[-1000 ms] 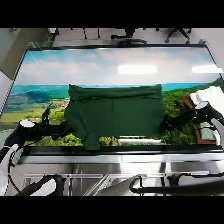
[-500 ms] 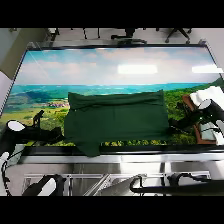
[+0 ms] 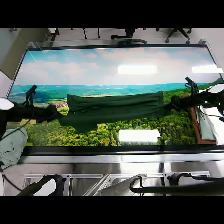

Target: Fold the shirts.

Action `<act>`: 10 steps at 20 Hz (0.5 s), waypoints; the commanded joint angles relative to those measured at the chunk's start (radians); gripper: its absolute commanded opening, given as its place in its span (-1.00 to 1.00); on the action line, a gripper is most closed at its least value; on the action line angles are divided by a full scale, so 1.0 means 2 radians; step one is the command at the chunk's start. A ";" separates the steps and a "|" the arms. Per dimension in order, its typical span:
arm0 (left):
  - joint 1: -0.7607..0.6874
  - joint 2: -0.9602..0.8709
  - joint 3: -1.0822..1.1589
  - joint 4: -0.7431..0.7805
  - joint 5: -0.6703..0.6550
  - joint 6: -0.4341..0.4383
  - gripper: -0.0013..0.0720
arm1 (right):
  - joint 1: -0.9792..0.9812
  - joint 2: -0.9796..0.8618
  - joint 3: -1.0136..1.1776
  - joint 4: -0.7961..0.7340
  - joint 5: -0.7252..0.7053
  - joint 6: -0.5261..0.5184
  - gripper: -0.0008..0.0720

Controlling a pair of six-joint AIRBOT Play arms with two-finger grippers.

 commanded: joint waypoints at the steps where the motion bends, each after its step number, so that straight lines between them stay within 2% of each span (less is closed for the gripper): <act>1: -0.033 -0.099 0.134 -0.025 0.022 -0.014 -0.92 | 0.000 -0.062 0.061 0.033 -0.047 -0.013 -0.92; 4: -0.056 -0.200 0.231 -0.024 0.028 -0.014 -0.92 | 0.001 -0.121 0.078 0.076 -0.077 -0.050 -0.92; 7: -0.071 -0.292 0.296 -0.024 0.061 -0.013 -0.92 | 0.000 -0.164 0.078 0.101 -0.119 -0.075 -0.90; 8: -0.073 -0.318 0.314 -0.024 0.061 -0.014 -0.91 | 0.000 -0.173 0.078 0.103 -0.127 -0.081 -0.68; 9: -0.076 -0.344 0.335 -0.024 0.059 -0.014 -0.91 | 0.000 -0.179 0.079 0.104 -0.130 -0.094 -0.28; 10: -0.076 -0.365 0.353 -0.024 0.053 -0.015 -0.62 | 0.000 -0.180 0.079 0.104 -0.130 -0.104 -0.28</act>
